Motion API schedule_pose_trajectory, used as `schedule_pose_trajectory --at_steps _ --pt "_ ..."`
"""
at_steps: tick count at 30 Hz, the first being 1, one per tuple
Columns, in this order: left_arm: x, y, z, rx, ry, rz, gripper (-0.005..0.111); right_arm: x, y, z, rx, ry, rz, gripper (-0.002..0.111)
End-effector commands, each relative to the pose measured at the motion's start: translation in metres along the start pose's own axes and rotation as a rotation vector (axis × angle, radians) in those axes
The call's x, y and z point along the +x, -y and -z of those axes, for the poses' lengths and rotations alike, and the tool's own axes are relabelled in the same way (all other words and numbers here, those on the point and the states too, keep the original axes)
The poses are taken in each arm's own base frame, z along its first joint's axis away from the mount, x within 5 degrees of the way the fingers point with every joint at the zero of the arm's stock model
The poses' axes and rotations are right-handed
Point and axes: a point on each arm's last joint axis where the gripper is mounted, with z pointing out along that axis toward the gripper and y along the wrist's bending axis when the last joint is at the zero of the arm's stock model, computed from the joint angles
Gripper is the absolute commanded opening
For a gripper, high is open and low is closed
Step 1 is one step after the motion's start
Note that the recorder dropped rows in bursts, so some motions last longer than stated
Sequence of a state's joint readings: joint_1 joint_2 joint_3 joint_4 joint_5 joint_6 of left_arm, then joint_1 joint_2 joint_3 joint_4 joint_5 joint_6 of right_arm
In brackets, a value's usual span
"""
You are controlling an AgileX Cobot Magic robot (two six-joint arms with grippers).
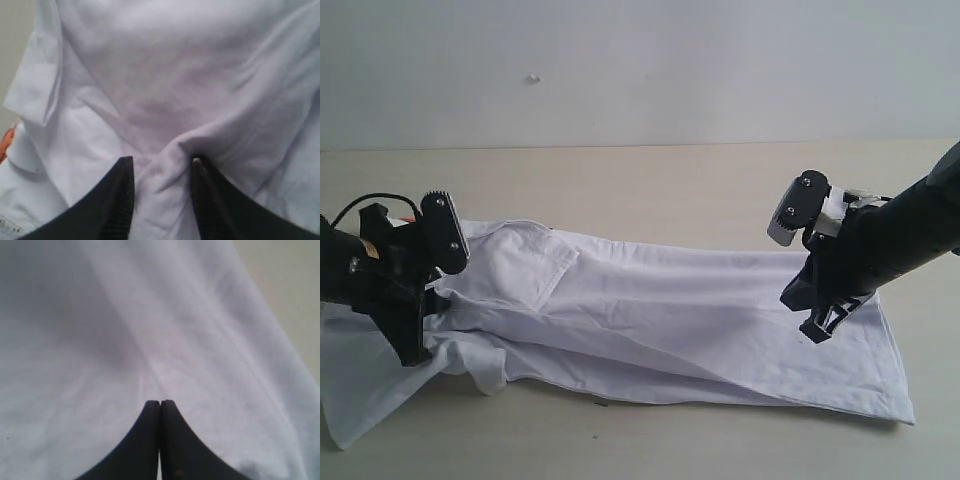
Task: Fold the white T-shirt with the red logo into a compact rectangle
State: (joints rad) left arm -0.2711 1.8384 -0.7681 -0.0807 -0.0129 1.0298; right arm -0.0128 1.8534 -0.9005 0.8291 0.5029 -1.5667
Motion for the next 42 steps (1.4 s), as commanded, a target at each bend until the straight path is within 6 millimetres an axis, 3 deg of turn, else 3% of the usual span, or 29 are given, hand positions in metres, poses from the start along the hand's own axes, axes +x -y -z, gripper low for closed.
schedule_pose_trajectory --at_steps 1,7,9,12,16,21,24,27,30,35,38,42 --pt "0.008 0.008 -0.014 0.069 -0.051 0.07 0.034 -0.002 0.001 0.001 0.003 0.008 0.007 0.0" --pt "0.022 0.033 -0.01 0.344 -0.208 0.023 0.0 -0.002 0.001 0.001 0.006 0.008 0.007 0.0" --pt "0.024 0.038 -0.002 0.422 -0.246 0.011 0.001 -0.002 0.001 0.001 0.008 0.008 0.017 0.0" --pt "0.023 0.038 0.01 0.462 -0.263 0.006 0.008 -0.002 0.001 0.001 0.008 0.008 0.023 0.0" --pt "0.017 0.034 0.031 0.472 -0.251 0.02 0.03 -0.002 0.001 0.001 0.008 0.008 0.025 0.0" --pt "0.007 0.019 0.053 0.359 -0.184 0.022 0.052 -0.003 0.001 0.001 0.008 0.013 0.015 0.0" --pt "0.0 0.008 0.071 0.255 -0.121 0.06 0.058 -0.003 0.001 0.001 0.008 0.018 0.006 0.0" --pt "-0.003 0.005 0.095 0.229 -0.092 0.073 0.058 -0.003 0.001 0.001 0.008 0.018 0.006 0.0" --pt "0.0 0.019 0.106 0.3 -0.08 0.117 0.051 -0.003 0.002 0.001 0.016 0.017 0.007 0.0" --pt "-0.002 0.058 0.125 0.432 0.02 0.043 0.034 -0.003 0.004 0.001 0.035 0.021 0.0 0.0" --pt "-0.001 0.08 0.138 0.484 0.03 0.005 0.035 -0.005 0.005 0.001 0.054 0.036 -0.028 0.0" --pt "0.014 0.111 0.139 0.578 -0.037 -0.002 0.036 -0.01 0.007 0.003 0.044 0.057 -0.027 0.0"
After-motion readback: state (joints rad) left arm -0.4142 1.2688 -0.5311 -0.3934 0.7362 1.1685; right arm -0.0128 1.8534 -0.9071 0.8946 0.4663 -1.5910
